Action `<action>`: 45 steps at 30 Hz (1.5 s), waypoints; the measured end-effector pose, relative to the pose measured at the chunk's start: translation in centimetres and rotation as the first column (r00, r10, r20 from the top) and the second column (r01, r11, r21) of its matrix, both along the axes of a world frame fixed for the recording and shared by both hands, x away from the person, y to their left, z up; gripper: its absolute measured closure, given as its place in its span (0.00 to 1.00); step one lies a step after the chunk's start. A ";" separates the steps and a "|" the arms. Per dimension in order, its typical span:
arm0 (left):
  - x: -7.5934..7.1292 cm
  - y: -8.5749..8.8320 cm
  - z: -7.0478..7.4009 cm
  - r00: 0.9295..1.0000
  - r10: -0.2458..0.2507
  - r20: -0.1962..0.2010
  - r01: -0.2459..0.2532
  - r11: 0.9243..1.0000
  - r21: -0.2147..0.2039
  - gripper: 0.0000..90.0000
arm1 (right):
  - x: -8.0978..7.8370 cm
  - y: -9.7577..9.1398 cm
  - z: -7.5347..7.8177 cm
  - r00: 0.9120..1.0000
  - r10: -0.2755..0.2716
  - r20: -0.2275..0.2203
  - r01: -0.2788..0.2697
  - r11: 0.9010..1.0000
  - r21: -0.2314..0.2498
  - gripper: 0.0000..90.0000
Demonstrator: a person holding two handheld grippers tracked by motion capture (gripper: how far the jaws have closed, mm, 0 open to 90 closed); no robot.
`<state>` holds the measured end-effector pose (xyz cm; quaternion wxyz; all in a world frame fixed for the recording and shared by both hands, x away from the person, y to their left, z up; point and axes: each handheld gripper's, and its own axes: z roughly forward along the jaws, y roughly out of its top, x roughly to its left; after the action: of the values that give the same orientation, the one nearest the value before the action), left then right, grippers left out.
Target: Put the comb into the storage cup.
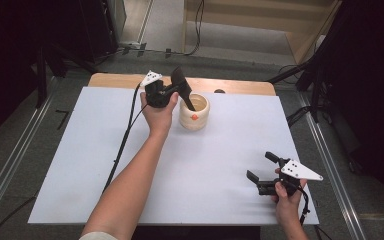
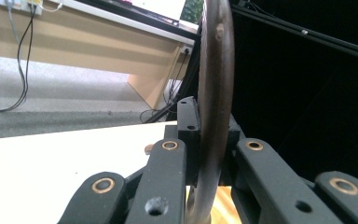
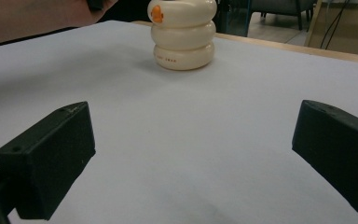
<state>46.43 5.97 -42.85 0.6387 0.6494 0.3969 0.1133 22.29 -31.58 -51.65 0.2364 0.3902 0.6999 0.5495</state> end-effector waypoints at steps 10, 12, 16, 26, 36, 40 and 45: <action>0.3 0.0 -1.0 0.999 0.013 -0.031 -0.013 1.000 -0.020 0.94 | 0.0 0.0 0.0 1.000 0.002 0.001 -0.002 1.000 0.000 0.00; 0.3 -0.1 -1.2 0.999 0.014 -0.035 -0.015 1.000 -0.020 0.95 | 0.0 0.0 0.0 1.000 0.002 0.002 -0.002 1.000 0.001 0.00; 0.2 -0.4 -1.5 0.999 0.007 -0.038 -0.007 1.000 -0.007 0.95 | 0.0 0.0 0.0 1.000 -0.005 0.003 0.005 1.000 -0.004 0.00; 0.5 -0.2 -1.8 0.998 0.025 -0.056 -0.026 1.000 -0.015 0.94 | 0.0 0.0 0.0 1.000 -0.008 0.005 0.008 1.000 -0.004 0.00; 0.5 -0.6 -2.6 0.995 0.066 -0.078 -0.062 0.996 0.064 0.66 | 0.0 0.0 0.0 1.000 -0.011 0.002 0.011 1.000 -0.003 0.00; 0.3 -0.6 -2.2 0.991 0.119 -0.067 -0.110 0.986 0.122 0.33 | 0.1 0.0 0.0 1.000 -0.011 0.004 0.011 1.000 -0.005 0.00; 0.0 -0.1 -2.1 0.991 0.119 -0.055 -0.109 0.981 0.160 0.14 | 0.1 0.1 0.0 1.000 -0.012 0.005 0.012 1.000 -0.006 0.00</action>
<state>46.41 5.84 -44.97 0.5651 0.6769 0.4437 0.1599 22.35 -31.52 -51.68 0.2427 0.3920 0.6988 0.5470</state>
